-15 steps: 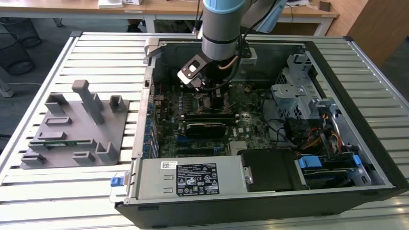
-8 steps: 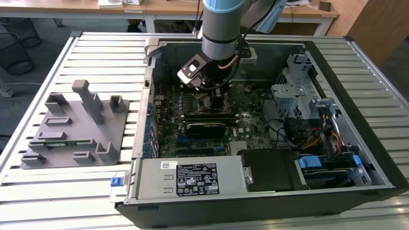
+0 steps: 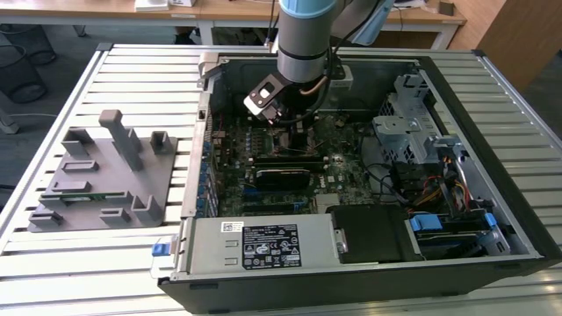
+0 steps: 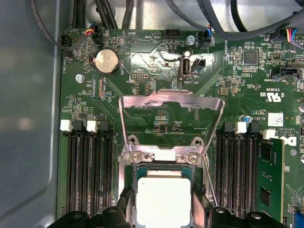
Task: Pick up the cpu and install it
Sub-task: 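Place the cpu into insertion slot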
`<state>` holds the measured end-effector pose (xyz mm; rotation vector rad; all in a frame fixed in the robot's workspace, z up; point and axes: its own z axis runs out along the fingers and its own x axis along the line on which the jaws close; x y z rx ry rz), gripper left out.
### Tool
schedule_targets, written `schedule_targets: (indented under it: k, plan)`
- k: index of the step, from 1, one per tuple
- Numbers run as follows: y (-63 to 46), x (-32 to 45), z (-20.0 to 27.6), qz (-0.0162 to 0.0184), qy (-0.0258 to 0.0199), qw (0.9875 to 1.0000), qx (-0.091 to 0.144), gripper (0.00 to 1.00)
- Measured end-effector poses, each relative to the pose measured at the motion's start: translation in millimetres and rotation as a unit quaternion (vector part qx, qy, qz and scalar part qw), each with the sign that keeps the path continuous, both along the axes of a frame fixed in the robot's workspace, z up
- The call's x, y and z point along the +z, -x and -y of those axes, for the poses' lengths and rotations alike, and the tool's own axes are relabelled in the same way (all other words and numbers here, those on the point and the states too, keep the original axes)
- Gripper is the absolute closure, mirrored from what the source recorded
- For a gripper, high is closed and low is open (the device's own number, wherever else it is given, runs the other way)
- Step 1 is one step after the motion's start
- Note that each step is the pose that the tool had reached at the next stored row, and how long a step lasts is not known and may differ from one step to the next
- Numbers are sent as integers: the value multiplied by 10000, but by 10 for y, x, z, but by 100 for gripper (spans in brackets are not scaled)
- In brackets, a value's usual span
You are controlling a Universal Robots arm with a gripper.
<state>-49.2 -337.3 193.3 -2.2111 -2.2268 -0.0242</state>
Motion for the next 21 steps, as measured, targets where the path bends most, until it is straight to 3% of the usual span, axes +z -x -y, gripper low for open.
schedule_targets:
  k: [9, 14, 17, 19, 21]
  plan:
    - [0, 46, 0, 0, 4, 10000, 0, 39]
    - [0, 124, -1, 0, 7, 10000, 0, 39]
    - [0, 169, -2, 0, 9, 10000, 0, 47]
    - [0, 191, -2, 0, 9, 10000, 0, 59]
    - [0, 213, -2, -1, 10, 10000, 0, 65]
